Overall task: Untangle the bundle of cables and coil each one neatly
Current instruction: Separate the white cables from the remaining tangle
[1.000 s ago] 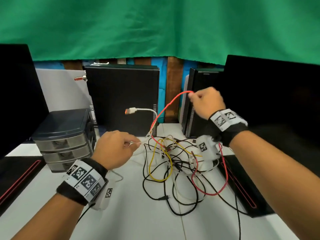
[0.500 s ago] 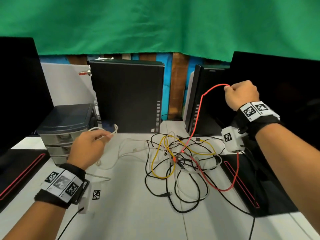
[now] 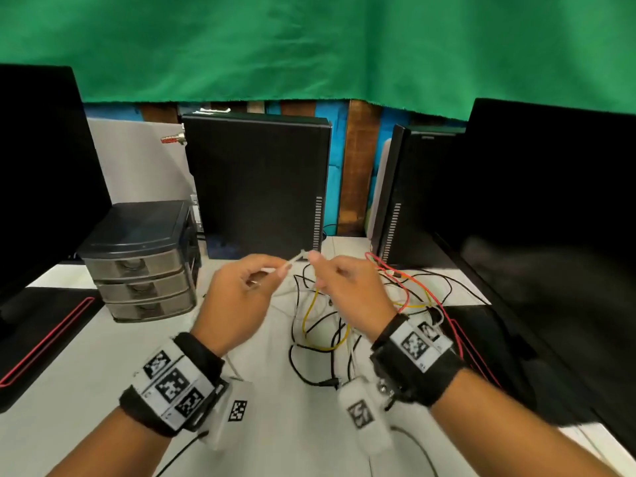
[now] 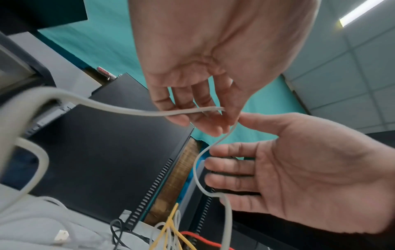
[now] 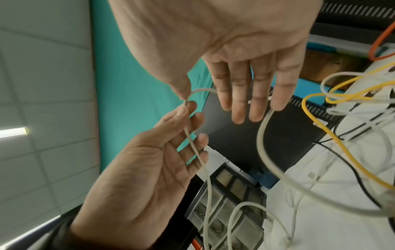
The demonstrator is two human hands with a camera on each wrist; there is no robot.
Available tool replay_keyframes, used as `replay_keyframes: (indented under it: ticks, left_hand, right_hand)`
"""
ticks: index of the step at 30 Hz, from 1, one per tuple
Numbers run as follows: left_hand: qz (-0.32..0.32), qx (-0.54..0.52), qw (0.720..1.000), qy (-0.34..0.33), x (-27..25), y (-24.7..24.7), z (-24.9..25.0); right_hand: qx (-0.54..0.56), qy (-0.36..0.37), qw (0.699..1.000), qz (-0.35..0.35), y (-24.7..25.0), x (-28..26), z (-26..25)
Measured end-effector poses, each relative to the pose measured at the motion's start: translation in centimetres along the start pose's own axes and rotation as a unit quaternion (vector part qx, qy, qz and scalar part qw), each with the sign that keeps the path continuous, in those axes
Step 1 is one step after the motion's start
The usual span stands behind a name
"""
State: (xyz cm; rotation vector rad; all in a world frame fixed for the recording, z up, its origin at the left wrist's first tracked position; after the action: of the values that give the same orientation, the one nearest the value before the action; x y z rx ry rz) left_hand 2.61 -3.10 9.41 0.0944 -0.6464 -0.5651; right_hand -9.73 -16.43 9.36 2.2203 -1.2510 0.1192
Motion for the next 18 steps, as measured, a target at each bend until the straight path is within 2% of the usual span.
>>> replay_keyframes:
  ticks: [2, 3, 7, 8, 9, 11, 13, 14, 16, 18]
  left_hand:
    - [-0.034, 0.001, 0.999, -0.027, -0.9, -1.3, 1.1]
    - [-0.048, 0.0, 0.998, -0.032, -1.2, -1.7, 1.5]
    - [-0.012, -0.027, 1.0, -0.01, -0.7, -0.4, 1.4]
    - [-0.001, -0.045, 0.999, 0.006, -0.3, 0.1, 1.2]
    - [0.007, -0.064, 0.998, 0.02, -0.1, 0.5, 1.1]
    - [0.023, -0.083, 0.996, 0.033, 0.3, 0.9, 1.4]
    - [0.03, -0.095, 0.994, 0.04, 0.4, 1.0, 1.6]
    - [0.028, -0.095, 0.994, 0.042, 0.3, 0.9, 1.6]
    - [0.017, -0.078, 0.996, 0.045, 0.1, 0.6, 1.1]
    - [0.025, -0.003, 0.999, 0.043, -0.1, 0.7, -0.1]
  right_hand:
    - [0.051, -0.049, 0.997, -0.038, -1.7, -1.2, 0.6]
    - [0.064, -0.045, 0.996, -0.033, -1.6, -1.4, 0.6]
    - [0.088, 0.029, 0.99, 0.11, 1.7, -1.4, 0.7]
    - [0.085, 0.053, 0.988, 0.116, 2.1, -1.6, 0.7]
    - [0.06, 0.082, 0.991, 0.09, 1.8, -1.9, 0.7]
    - [-0.075, 0.144, 0.986, -0.026, -0.5, -2.9, 1.2]
    - [-0.234, 0.204, 0.944, -0.11, -2.7, -4.3, 2.2]
    - [-0.257, 0.222, 0.933, -0.115, -3.1, -4.5, 2.4]
    - [-0.251, 0.249, 0.931, -0.094, -3.1, -4.7, 2.2]
    - [-0.246, 0.276, 0.927, -0.063, -2.7, -5.0, 1.8]
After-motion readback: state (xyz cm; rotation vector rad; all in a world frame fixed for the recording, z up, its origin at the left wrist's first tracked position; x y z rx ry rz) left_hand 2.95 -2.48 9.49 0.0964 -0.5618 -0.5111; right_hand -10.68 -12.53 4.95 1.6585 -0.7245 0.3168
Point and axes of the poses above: each hand's wrist, its own x-axis towards the middle knuckle, its own y-axis out of the back of the hand, z = x × y, the point moved 8 cm from there along x, towards the middle knuckle, and after that the axes turned 9 degrees about z, right-handed, at the moved point
